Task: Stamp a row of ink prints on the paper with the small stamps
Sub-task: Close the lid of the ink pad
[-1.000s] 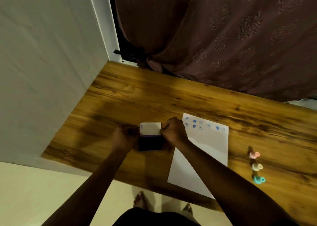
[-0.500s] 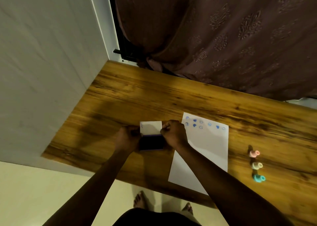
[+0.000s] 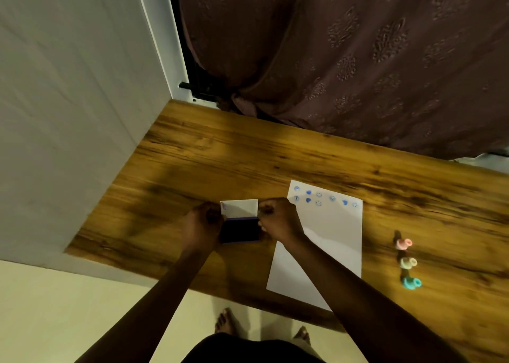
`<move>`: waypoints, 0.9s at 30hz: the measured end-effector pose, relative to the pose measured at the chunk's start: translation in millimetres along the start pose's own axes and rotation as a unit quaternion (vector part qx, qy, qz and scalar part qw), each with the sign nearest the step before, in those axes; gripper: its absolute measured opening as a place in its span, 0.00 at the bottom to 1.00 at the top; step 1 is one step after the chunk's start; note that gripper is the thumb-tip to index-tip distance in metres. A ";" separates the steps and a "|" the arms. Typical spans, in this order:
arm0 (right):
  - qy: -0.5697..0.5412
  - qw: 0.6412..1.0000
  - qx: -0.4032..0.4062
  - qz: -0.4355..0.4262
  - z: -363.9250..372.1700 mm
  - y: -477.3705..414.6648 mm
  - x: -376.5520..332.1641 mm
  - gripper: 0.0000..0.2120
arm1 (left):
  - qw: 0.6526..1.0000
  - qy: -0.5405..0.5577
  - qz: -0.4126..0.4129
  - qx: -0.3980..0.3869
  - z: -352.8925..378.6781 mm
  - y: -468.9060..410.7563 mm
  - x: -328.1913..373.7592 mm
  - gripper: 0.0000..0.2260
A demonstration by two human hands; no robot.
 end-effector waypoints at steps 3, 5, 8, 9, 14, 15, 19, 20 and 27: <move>-0.046 0.998 -0.001 0.051 1.0 3.3 4.4 0.10 | 0.999 -0.007 0.032 0.021 -2.5 8.1 3.5 0.04; -0.126 0.986 -0.006 0.111 2.4 6.0 6.2 0.14 | 0.998 -0.005 0.051 0.023 -4.4 13.5 3.4 0.02; -0.149 0.982 0.002 0.119 2.0 12.5 7.3 0.17 | 0.998 -0.011 0.054 0.007 -6.0 20.4 1.1 0.06; -0.114 0.989 0.001 0.093 1.4 14.4 7.1 0.18 | 0.998 -0.017 0.056 0.003 -6.4 22.1 1.0 0.07; -0.015 1.000 -0.001 0.006 -0.8 24.5 2.5 0.08 | 0.997 -0.014 0.069 -0.017 -9.6 30.3 0.9 0.09; -0.008 1.000 0.002 -0.001 -1.3 26.2 1.3 0.08 | 0.998 -0.001 0.057 -0.023 -9.7 32.4 -1.6 0.10; -0.004 1.000 0.016 -0.011 1.1 32.3 -0.4 0.10 | 0.998 0.047 0.003 -0.044 -12.7 37.9 -7.9 0.13; -0.005 1.000 0.018 -0.006 2.4 33.8 0.3 0.10 | 0.997 0.056 0.004 -0.046 -14.5 38.7 -6.7 0.15; -0.006 0.999 0.041 -0.006 9.0 40.5 3.5 0.11 | 0.998 0.031 -0.006 -0.062 -9.5 33.5 -4.4 0.10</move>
Point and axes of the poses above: each hand's wrist, its own y-axis away from the middle knuckle, its own z-axis out of the palm, x = y × z, the point moved 4 cm from there along -y, towards the middle knuckle, and after that the axes turned 4 degrees about x, right-handed, at the moved point
